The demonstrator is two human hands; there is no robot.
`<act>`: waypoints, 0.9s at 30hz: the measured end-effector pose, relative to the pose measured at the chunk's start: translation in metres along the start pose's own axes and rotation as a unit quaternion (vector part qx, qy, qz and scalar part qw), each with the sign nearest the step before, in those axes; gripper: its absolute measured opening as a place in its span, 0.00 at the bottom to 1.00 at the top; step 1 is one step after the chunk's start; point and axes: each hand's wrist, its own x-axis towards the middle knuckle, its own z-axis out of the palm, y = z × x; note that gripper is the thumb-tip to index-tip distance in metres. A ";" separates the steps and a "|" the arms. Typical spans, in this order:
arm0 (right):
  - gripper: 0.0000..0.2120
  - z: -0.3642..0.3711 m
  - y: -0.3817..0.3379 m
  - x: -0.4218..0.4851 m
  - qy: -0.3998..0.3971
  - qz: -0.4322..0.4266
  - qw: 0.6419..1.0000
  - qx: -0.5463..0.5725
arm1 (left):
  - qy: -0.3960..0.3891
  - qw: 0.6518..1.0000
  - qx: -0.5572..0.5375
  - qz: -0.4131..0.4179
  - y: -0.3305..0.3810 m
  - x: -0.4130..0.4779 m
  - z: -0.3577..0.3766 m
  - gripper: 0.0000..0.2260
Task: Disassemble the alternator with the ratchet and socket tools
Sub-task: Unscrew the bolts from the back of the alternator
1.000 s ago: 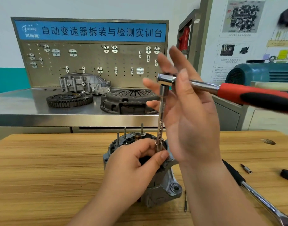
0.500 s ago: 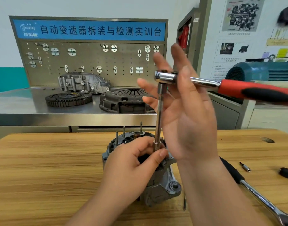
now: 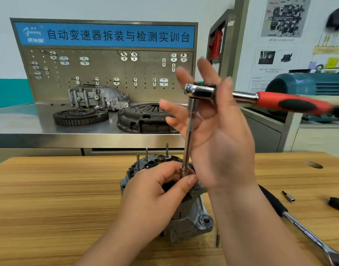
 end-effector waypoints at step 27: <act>0.12 -0.001 -0.001 0.000 0.007 -0.194 0.957 -0.215 | 0.021 0.999 -0.027 -0.042 0.002 0.001 0.001 0.09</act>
